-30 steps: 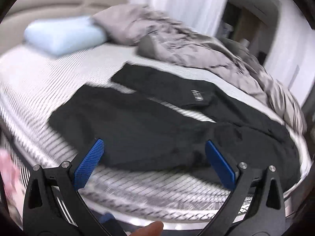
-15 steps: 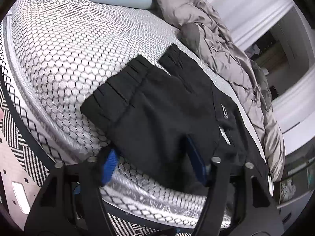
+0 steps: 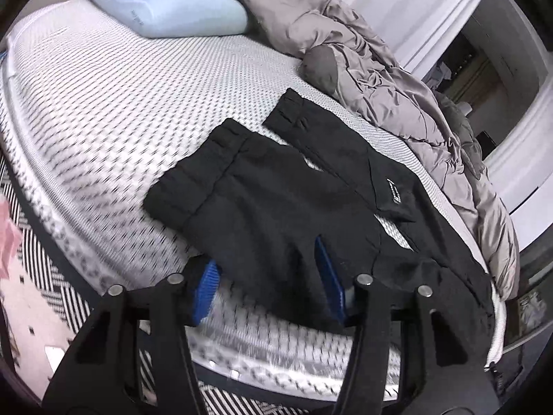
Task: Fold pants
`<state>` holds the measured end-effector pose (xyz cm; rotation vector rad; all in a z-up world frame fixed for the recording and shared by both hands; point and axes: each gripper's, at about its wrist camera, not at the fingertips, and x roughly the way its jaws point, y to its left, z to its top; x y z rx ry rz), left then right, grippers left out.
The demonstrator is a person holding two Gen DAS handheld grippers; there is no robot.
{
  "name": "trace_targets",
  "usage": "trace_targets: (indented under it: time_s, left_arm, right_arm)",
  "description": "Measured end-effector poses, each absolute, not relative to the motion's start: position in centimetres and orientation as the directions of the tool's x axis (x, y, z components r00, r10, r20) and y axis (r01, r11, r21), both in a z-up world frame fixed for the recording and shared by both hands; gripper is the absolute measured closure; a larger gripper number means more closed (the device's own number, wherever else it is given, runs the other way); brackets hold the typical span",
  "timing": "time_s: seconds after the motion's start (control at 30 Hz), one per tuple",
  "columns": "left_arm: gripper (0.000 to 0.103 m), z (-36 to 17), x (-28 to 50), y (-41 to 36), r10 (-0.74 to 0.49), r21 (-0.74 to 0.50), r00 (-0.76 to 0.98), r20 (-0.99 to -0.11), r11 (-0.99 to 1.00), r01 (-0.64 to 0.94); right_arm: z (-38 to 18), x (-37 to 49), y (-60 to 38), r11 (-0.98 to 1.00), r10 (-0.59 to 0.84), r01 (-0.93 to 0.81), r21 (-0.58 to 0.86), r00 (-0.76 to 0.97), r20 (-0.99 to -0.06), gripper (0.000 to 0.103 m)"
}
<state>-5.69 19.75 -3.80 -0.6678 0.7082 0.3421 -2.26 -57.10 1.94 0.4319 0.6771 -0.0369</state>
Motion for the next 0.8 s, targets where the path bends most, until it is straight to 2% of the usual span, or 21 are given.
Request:
trace_targets:
  time_s: [0.03,0.1,0.17,0.2,0.23,0.3,0.33,0.4,0.43,0.53,0.6,0.67,0.73,0.8]
  left_arm:
    - [0.054,-4.3,-4.9,20.0,0.062,-0.441,0.699,-0.712,0.735,-0.515]
    - [0.057,-5.3,-4.0,20.8,0.047,-0.469,0.696,-0.716,0.707,-0.529]
    - [0.076,-5.3,-3.6,21.4,0.071,-0.474,0.703,-0.707,0.691,-0.546]
    - [0.081,-5.1,-3.3,21.7,0.09,-0.461,0.7,-0.708,0.692,-0.556]
    - [0.09,-5.1,-3.0,22.1,0.107,-0.455,0.696,-0.71,0.685,-0.569]
    - [0.097,-4.6,-3.0,22.4,0.135,-0.452,0.702,-0.699,0.678,-0.58]
    - [0.099,-4.4,-2.9,22.7,0.143,-0.45,0.709,-0.691,0.682,-0.576]
    - [0.1,-3.3,-3.5,22.7,0.169,-0.439,0.724,-0.669,0.696,-0.568]
    - [0.1,-2.9,-3.7,22.8,0.18,-0.428,0.727,-0.662,0.705,-0.565]
    - [0.1,-3.9,-3.9,24.1,0.166,-0.427,0.703,-0.692,0.69,-0.584]
    - [0.1,-5.5,-3.6,24.8,0.109,-0.446,0.68,-0.725,0.678,-0.584]
    - [0.098,-5.8,-3.9,24.9,0.102,-0.471,0.704,-0.703,0.675,-0.568]
    - [0.097,-5.5,-4.0,25.1,0.09,-0.487,0.719,-0.689,0.678,-0.551]
    - [0.097,-5.5,-4.2,25.6,0.074,-0.513,0.732,-0.677,0.665,-0.543]
  right_arm:
    - [1.1,-2.0,-58.2,0.873,0.162,0.172,0.457,0.78,-0.605,0.001]
    - [0.2,-1.6,-59.4,0.831,0.2,0.179,0.526,0.787,-0.584,0.007]
    - [-0.2,-0.9,-60.3,0.808,0.202,0.199,0.554,0.79,-0.578,0.014]
    - [-0.2,-0.5,-60.7,0.8,0.209,0.202,0.565,0.79,-0.577,0.019]
    - [0.0,-0.1,-60.8,0.801,0.191,0.223,0.555,0.784,-0.59,0.037]
    - [1.0,0.7,-60.8,0.829,0.135,0.265,0.493,0.76,-0.636,0.053]
    - [1.8,0.8,-60.6,0.845,0.122,0.251,0.472,0.769,-0.628,0.065]
    - [3.5,0.8,-60.1,0.886,0.073,0.239,0.398,0.775,-0.627,0.08]
    - [4.0,0.8,-60.2,0.892,0.069,0.229,0.39,0.784,-0.618,0.083]
    - [4.7,0.4,-61.1,0.895,0.032,0.238,0.376,0.808,-0.588,0.085]
    - [3.1,0.8,-62.5,0.851,0.086,0.245,0.465,0.808,-0.583,0.084]
    - [1.8,0.2,-63.1,0.808,0.129,0.242,0.537,0.816,-0.563,0.075]
    - [0.8,-0.4,-63.3,0.763,0.199,0.192,0.617,0.839,-0.506,0.057]
    - [0.1,-0.5,-63.5,0.731,0.232,0.158,0.664,0.857,-0.46,0.057]
